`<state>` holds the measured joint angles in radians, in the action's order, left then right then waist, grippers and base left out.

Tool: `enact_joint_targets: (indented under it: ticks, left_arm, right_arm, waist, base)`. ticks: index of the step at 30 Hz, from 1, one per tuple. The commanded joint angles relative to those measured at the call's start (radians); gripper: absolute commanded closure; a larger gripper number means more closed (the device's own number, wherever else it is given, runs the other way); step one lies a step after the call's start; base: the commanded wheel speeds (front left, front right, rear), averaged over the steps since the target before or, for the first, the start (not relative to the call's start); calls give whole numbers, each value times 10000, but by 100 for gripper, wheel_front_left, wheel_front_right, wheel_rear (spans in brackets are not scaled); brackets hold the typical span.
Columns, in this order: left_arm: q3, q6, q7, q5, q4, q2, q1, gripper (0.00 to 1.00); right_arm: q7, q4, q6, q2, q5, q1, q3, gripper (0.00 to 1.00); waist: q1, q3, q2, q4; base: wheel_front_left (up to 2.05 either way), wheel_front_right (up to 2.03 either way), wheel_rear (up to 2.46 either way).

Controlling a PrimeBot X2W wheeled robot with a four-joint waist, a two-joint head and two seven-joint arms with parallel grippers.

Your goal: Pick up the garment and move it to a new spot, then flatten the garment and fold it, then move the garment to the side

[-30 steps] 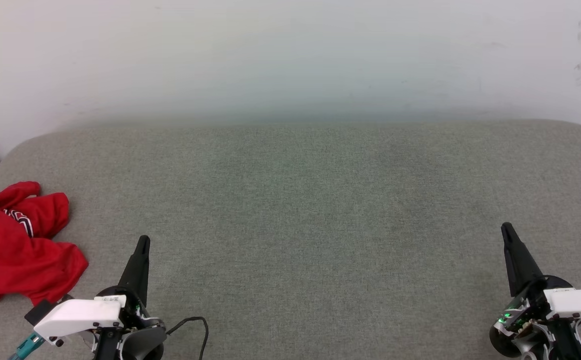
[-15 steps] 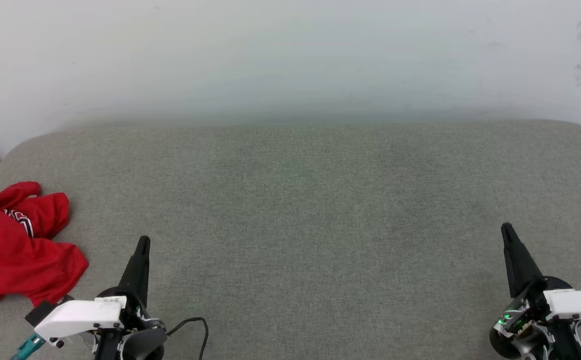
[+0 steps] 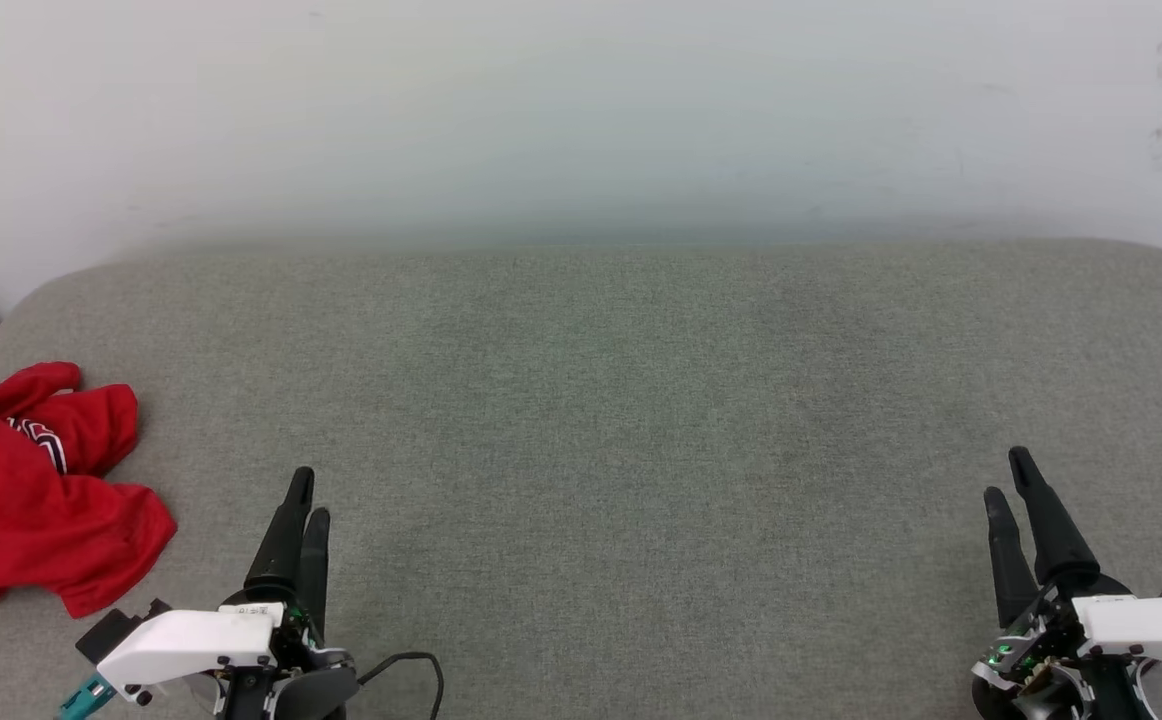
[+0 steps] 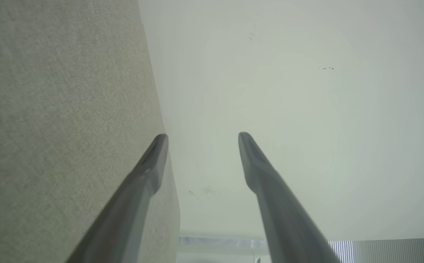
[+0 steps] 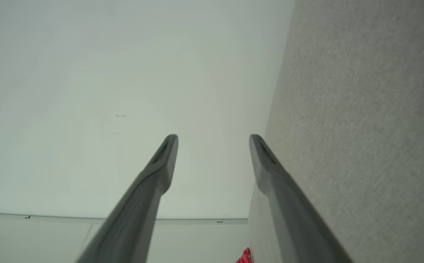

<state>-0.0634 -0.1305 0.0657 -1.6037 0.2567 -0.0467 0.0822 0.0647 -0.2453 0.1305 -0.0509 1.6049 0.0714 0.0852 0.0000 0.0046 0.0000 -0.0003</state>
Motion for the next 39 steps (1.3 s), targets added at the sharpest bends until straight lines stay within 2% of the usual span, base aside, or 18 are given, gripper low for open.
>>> enact_joint_targets:
  ticks: [1,10,18,27,39]
  left_arm:
    - [117,-2,-133,105,-281,-27,325,0]
    - [415,-2,-553,1041,-636,-78,406,0]
    - [791,-2,-880,2526,-760,-118,445,0]
    - [1140,-2,-1210,4155,-805,-100,469,0]
    - [1282,-2,-1614,6780,-648,-72,412,0]
  right_arm:
    - [-132,261,2,-7,-84,192,-67,0]
    - [-545,460,2,-87,-985,201,-292,0]
    - [-869,682,2,-139,-2917,169,-418,0]
    - [-1203,832,3,-82,-4433,105,-589,0]
    - [-1366,848,2,-197,-7459,54,-774,0]
  waist:
    - [0,2,0,1]
    - [0,-16,0,16]
    - [0,-39,0,35]
    - [0,-76,0,66]
    - [0,-126,0,134]
  base:
    - [0,0,0]
    - [0,0,0]
    - [0,0,0]
    - [0,0,0]
    - [0,0,0]
